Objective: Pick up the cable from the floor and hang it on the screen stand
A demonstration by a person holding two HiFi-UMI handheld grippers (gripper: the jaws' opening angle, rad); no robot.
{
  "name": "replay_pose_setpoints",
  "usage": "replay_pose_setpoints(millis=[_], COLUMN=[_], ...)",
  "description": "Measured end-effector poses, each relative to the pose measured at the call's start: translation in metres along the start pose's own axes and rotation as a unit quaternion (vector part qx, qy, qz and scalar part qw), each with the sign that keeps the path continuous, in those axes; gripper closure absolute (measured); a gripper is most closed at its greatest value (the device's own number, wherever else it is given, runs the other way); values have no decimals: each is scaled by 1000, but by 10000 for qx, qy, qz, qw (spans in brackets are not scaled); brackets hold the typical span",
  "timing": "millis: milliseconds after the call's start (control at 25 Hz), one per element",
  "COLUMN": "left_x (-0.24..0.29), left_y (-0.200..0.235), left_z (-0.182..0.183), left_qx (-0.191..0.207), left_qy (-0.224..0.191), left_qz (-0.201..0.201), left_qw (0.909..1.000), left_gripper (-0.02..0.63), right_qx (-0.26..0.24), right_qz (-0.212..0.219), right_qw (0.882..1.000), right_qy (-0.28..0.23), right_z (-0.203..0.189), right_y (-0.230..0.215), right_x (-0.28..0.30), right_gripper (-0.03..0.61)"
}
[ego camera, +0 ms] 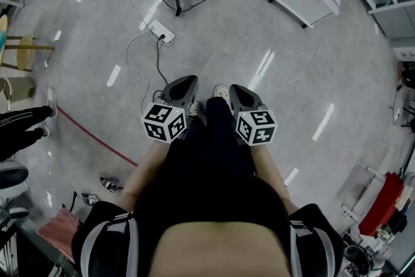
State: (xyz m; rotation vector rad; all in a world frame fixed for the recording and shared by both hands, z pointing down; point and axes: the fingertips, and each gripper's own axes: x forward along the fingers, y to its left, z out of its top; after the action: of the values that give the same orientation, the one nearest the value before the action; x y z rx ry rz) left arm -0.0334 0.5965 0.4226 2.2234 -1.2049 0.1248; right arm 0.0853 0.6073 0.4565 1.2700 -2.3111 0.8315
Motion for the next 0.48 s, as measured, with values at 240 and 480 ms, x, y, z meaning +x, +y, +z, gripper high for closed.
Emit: replay_pose_setpoints(millis=[240, 480], left_x=[-29, -33], left_y=[-13, -20], left_z=[-6, 9], left_qx=[176, 344], left_qy=[-23, -191], left_qz=[-335, -469], left_qw=[9993, 9981], left_gripper=[595, 595], right_qx=[161, -35], right_qz=[34, 10], right_qw=[9992, 9981], right_qy=[-362, -611], right_z=[4, 20], right_y=[45, 52], right_x=[-12, -14], right_gripper=[555, 554])
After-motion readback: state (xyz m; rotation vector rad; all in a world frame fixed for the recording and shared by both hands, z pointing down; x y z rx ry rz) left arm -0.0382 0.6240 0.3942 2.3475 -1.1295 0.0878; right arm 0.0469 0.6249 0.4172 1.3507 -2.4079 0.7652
